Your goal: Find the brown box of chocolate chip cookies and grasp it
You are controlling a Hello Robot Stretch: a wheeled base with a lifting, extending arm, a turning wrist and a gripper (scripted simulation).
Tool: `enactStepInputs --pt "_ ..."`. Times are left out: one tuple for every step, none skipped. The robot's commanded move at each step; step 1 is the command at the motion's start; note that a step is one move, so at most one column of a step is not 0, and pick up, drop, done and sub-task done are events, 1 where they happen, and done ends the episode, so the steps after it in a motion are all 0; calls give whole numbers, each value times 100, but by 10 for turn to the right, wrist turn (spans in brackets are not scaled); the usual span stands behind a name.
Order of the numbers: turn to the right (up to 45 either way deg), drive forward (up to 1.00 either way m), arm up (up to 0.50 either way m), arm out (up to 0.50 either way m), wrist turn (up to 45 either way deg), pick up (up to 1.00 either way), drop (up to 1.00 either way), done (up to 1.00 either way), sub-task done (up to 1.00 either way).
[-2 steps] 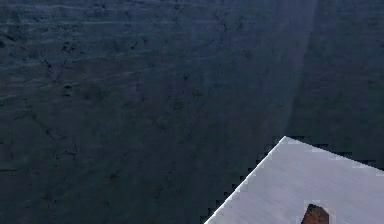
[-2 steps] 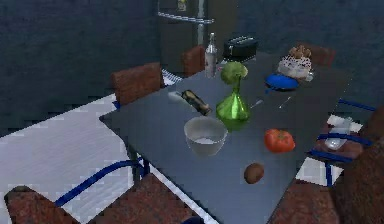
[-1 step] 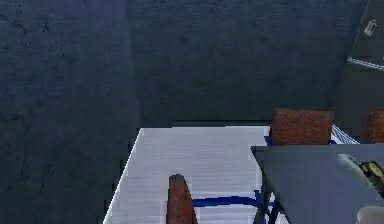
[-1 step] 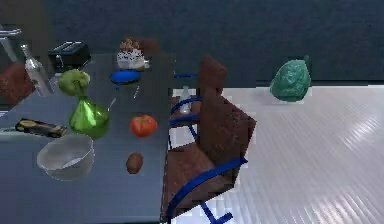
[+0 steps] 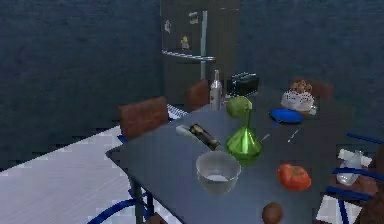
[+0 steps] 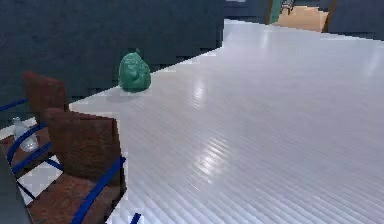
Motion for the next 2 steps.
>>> enactStepInputs --pt "450 0 0 0 0 0 0 0 0" --pt "210 0 0 0 0 0 0 0 0"
